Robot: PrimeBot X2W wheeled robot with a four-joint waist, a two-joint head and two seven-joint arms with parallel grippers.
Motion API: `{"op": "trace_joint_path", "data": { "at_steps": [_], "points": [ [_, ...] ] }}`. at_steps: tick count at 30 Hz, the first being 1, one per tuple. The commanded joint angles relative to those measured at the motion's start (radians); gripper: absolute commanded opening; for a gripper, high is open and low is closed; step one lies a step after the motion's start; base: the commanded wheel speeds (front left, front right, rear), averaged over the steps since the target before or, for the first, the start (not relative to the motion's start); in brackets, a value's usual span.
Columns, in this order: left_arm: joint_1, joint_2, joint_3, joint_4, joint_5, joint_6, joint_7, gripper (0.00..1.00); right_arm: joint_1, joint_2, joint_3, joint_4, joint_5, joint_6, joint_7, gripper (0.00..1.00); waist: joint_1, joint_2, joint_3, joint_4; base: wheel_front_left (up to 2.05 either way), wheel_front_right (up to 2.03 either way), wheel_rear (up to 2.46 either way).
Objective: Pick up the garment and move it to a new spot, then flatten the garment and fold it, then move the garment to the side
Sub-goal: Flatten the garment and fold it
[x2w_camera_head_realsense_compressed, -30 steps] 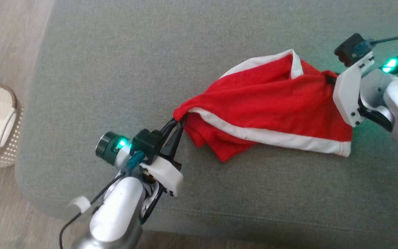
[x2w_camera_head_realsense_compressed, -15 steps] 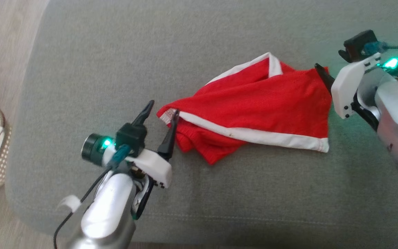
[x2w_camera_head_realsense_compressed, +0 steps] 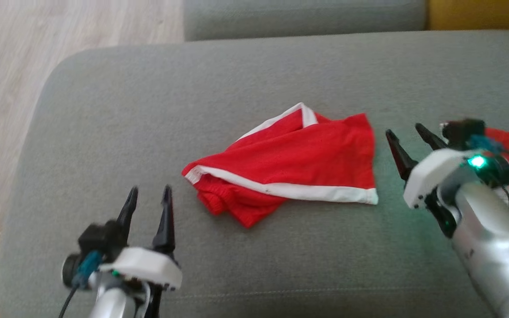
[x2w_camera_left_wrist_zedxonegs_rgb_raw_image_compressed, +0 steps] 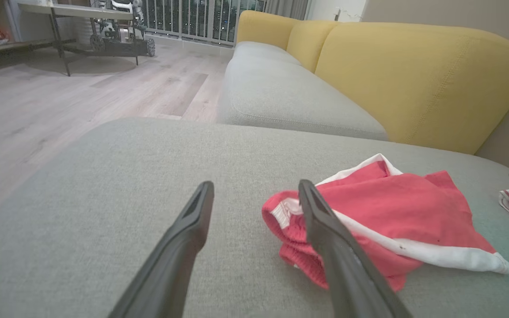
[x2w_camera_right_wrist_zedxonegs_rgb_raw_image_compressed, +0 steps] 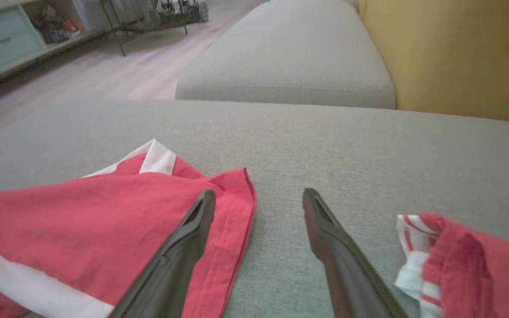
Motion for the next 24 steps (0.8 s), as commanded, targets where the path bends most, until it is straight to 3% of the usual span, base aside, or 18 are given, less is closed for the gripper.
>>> {"op": "trace_joint_path", "data": {
  "at_steps": [1, 2, 7, 11, 17, 24],
  "points": [
    [-0.009, 0.007, 0.041, -0.043, -0.015, 0.007, -0.008, 1.0, 0.067, 0.019, -0.071, -0.084, -0.044, -0.001, -0.013, 1.0, 0.0, 0.0, -0.023, -0.029, 0.0, 0.0, 0.0],
    [-0.009, 0.007, 0.041, -0.043, -0.015, 0.007, -0.008, 1.0, 0.067, 0.019, -0.071, -0.084, -0.044, -0.001, -0.013, 1.0, 0.0, 0.0, -0.023, -0.029, 0.0, 0.0, 0.0],
    [0.019, 0.007, 0.042, -0.046, -0.036, 0.011, -0.008, 1.0, 0.277, 0.109, -0.294, -0.278, -0.196, -0.001, -0.013, 1.0, 0.0, 0.0, -0.021, -0.06, 0.0, 0.0, 0.0],
    [0.001, 0.007, 0.037, -0.036, -0.038, 0.012, -0.008, 1.0, 0.365, 0.17, -0.376, -0.367, -0.284, -0.001, -0.009, 1.0, 0.0, 0.0, -0.007, -0.075, 0.0, 0.0, 0.0],
    [-0.032, 0.007, 0.026, -0.026, -0.028, 0.003, -0.008, 1.0, 0.397, 0.197, -0.386, -0.448, -0.31, -0.001, 0.042, 1.0, 0.0, 0.0, 0.028, -0.074, 0.0, 0.0, 0.0],
    [-0.057, 0.007, 0.012, -0.021, -0.021, -0.004, -0.008, 1.0, 0.39, 0.198, -0.351, -0.453, -0.274, -0.001, 0.063, 1.0, 0.0, 0.0, 0.065, -0.046, 0.0, 0.0, 0.0]
  ]
}}
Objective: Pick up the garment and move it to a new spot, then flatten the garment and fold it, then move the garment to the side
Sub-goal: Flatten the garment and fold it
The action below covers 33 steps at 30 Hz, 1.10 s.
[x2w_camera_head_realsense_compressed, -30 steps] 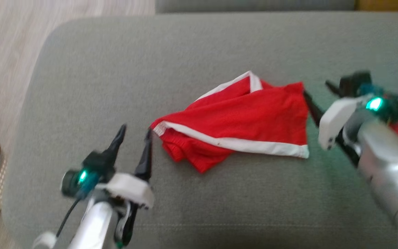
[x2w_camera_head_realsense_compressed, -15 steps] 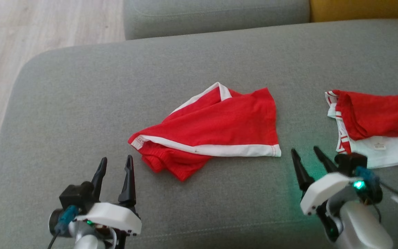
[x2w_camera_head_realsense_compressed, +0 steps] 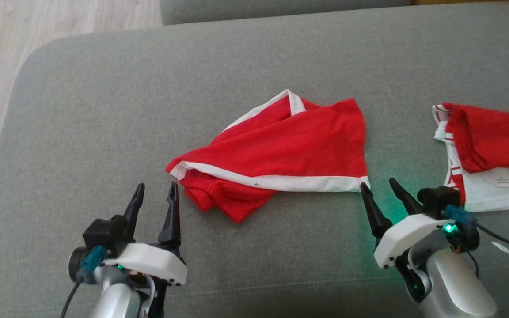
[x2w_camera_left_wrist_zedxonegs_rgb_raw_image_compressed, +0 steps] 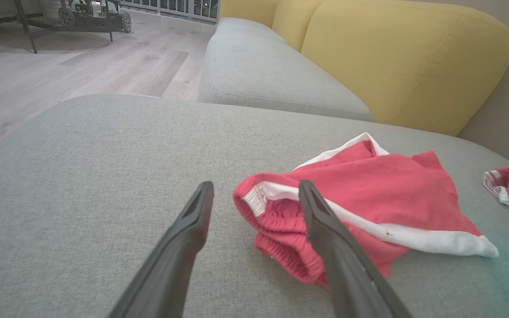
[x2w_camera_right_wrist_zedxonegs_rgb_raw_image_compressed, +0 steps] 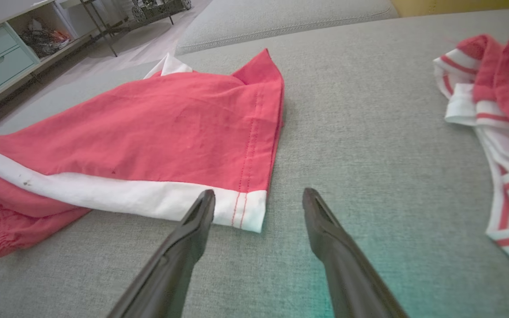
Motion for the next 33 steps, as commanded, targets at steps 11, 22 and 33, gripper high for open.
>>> {"op": "trace_joint_path", "data": {
  "at_steps": [11, 22, 33],
  "points": [
    [-0.082, 0.007, 0.016, -0.03, 0.012, 0.002, -0.008, 1.0, -0.073, 0.012, 0.031, 0.053, 0.034, 0.0, 0.003, 1.0, 0.0001, 0.0, 0.035, 0.033, 0.0, 0.0, 0.0],
    [-0.098, 0.007, 0.017, -0.026, 0.014, 0.002, -0.008, 1.0, -0.105, 0.012, 0.052, 0.124, 0.057, 0.0, -0.014, 0.96, 0.0001, 0.0, 0.051, 0.04, 0.0, 0.0, 0.0],
    [-0.115, 0.007, 0.009, 0.016, 0.005, -0.017, -0.008, 1.0, -0.125, 0.012, 0.021, 0.144, -0.009, 0.0, -0.033, 0.0, 0.0001, 0.0, 0.048, 0.02, 0.0, 0.0, 0.0]
  ]
}}
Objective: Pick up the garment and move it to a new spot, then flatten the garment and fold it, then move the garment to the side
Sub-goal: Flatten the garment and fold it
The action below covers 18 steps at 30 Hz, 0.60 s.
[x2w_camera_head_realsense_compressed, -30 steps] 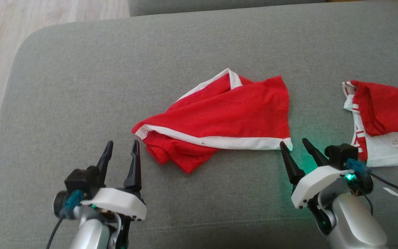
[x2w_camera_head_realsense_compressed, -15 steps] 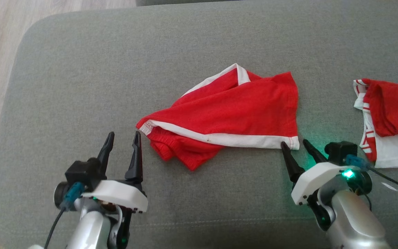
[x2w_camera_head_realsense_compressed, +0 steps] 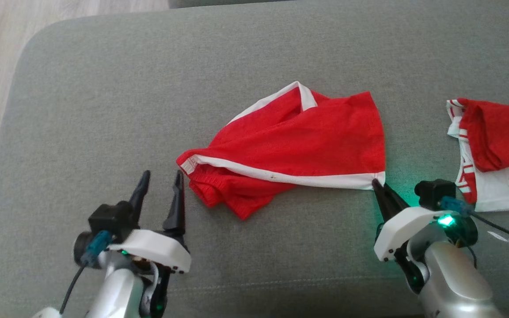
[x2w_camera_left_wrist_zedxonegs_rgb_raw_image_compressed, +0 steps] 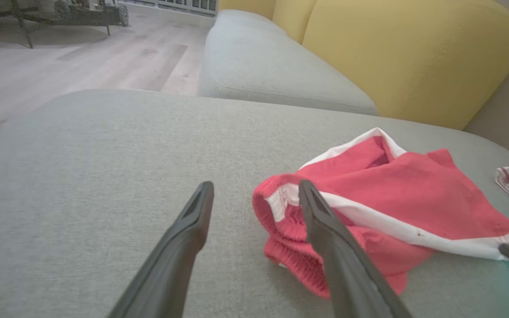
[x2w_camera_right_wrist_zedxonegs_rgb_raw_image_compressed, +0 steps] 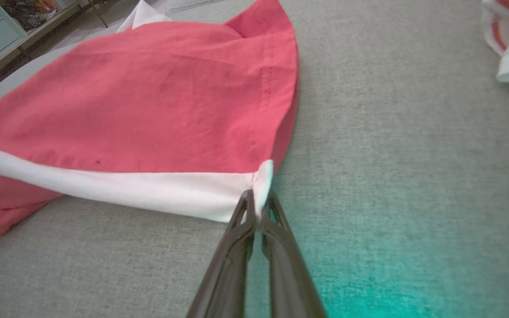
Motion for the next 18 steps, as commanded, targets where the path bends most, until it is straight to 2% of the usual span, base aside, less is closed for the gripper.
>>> {"op": "trace_joint_path", "data": {
  "at_steps": [1, 5, 18],
  "points": [
    [-0.054, 0.007, 0.017, -0.018, -0.008, -0.014, -0.008, 1.0, -0.032, 0.011, 0.01, -0.027, -0.011, 0.0, -0.015, 0.0, 0.0, 0.0, 0.001, -0.005, 0.0, 0.0, 0.0],
    [-0.084, 0.007, -0.003, 0.013, -0.05, -0.043, -0.008, 1.0, -0.039, 0.011, -0.004, -0.048, -0.018, 0.0, -0.006, 0.0, 0.0, 0.0, 0.005, -0.021, 0.0, 0.0, 0.0],
    [-0.171, 0.007, -0.042, 0.18, -0.107, -0.039, -0.008, 1.0, -0.038, 0.011, 0.037, -0.094, 0.002, 0.0, 0.012, 0.0, 0.0, 0.0, 0.018, -0.044, 0.0, 0.0, 0.0]
  ]
}}
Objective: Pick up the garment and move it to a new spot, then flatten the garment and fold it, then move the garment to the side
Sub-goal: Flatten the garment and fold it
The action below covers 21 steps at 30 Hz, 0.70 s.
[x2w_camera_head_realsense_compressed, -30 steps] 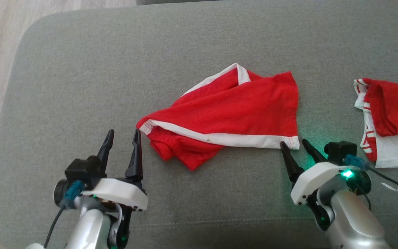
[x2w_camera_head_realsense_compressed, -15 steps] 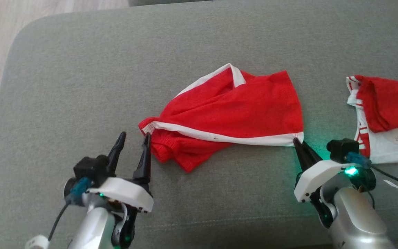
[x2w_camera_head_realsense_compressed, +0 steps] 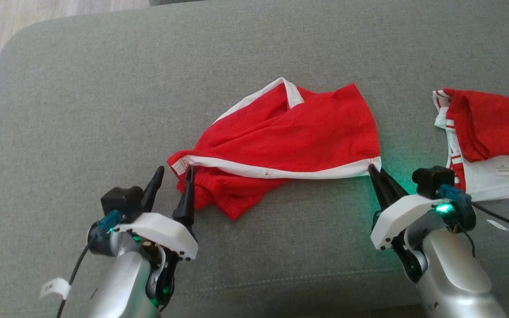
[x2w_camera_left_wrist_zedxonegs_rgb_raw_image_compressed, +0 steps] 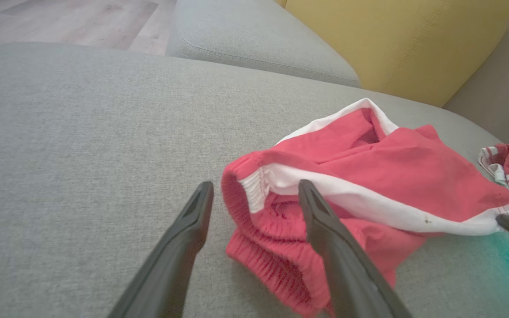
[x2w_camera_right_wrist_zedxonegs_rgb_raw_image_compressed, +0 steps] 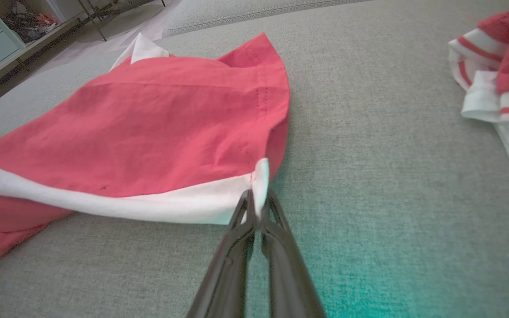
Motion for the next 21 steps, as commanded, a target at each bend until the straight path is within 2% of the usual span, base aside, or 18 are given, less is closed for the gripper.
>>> {"op": "trace_joint_path", "data": {
  "at_steps": [1, 7, 13, 14, 15, 16, 17, 18, 21],
  "points": [
    [-0.045, 0.008, 0.023, -0.022, -0.007, -0.006, -0.008, 1.0, -0.021, 0.011, 0.024, -0.031, 0.008, 0.0, -0.001, 0.0, 0.0, 0.0, 0.001, 0.0, 0.0, 0.0, 0.0],
    [-0.08, 0.008, 0.004, 0.02, -0.019, -0.035, -0.008, 1.0, -0.026, 0.011, 0.027, -0.038, 0.011, 0.0, 0.001, 0.0, 0.0, 0.0, 0.013, -0.005, 0.0, 0.0, 0.0],
    [-0.098, 0.008, 0.013, 0.038, -0.029, -0.042, -0.008, 1.0, -0.034, 0.011, 0.036, -0.034, 0.012, 0.0, -0.002, 0.0, 0.0, 0.0, 0.013, -0.015, 0.0, 0.0, 0.0],
    [-0.098, 0.008, 0.015, 0.037, -0.032, -0.044, -0.008, 0.9, -0.035, 0.011, 0.036, -0.034, 0.012, 0.0, -0.003, 0.0, 0.0, 0.0, 0.014, -0.016, 0.0, 0.0, 0.0],
    [-0.098, 0.008, 0.016, 0.035, -0.035, -0.046, -0.008, 0.4, -0.036, 0.011, 0.036, -0.033, 0.013, 0.0, -0.003, 0.0, 0.0, 0.0, 0.014, -0.016, 0.0, 0.0, 0.0],
    [-0.099, 0.008, 0.016, 0.033, -0.038, -0.047, -0.008, 0.05, -0.036, 0.011, 0.035, -0.032, 0.013, 0.0, -0.004, 0.0, 0.0, 0.0, 0.014, -0.016, 0.0, 0.0, 0.0],
    [-0.099, 0.008, 0.016, 0.033, -0.038, -0.047, -0.008, 0.05, -0.036, 0.011, 0.035, -0.032, 0.013, 0.0, -0.004, 0.0, 0.0, 0.0, 0.014, -0.016, 0.0, 0.0, 0.0],
    [-0.099, 0.008, 0.016, 0.03, -0.039, -0.048, -0.008, 0.0, -0.037, 0.011, 0.033, -0.031, 0.012, 0.0, -0.004, 0.0, 0.0, 0.0, 0.015, -0.016, 0.0, 0.0, 0.0],
    [-0.1, 0.008, 0.013, 0.027, -0.041, -0.051, -0.008, 0.0, -0.038, 0.011, 0.028, -0.028, 0.008, 0.0, -0.005, 0.0, 0.0, 0.0, 0.015, -0.013, 0.0, 0.0, 0.0]
  ]
}}
